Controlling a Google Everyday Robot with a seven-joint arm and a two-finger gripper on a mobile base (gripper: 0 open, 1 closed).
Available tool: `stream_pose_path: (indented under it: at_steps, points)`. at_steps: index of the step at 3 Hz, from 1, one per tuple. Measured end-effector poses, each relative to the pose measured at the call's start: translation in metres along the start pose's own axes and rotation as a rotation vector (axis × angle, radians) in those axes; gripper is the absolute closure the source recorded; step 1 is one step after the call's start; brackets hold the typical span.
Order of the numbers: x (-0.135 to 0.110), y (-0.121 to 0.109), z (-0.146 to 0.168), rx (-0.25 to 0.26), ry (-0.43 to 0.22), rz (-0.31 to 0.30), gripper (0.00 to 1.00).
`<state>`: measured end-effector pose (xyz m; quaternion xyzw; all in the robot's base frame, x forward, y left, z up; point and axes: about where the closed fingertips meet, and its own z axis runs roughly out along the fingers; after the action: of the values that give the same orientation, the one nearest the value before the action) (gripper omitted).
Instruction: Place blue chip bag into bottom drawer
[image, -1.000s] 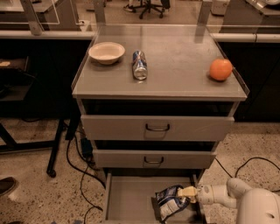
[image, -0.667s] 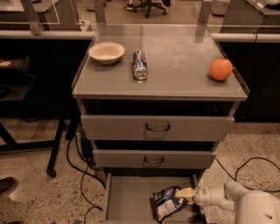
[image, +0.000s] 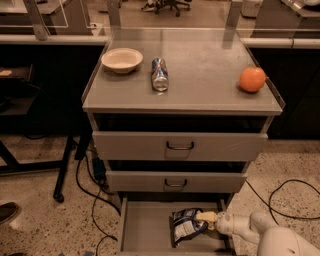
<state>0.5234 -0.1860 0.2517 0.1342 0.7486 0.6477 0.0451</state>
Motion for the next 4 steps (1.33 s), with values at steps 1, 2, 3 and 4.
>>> stream_pose_path:
  at_steps: [1,2,3,4]
  points:
    - [0.0,0.0,0.0,0.001,0.0,-0.001,1.0]
    - [0.008,-0.015,0.013,0.034,0.01,0.001,1.0]
    - [0.012,-0.034,0.028,0.072,0.018,0.006,1.0]
    - [0.011,-0.046,0.039,0.097,0.028,0.002,1.0]
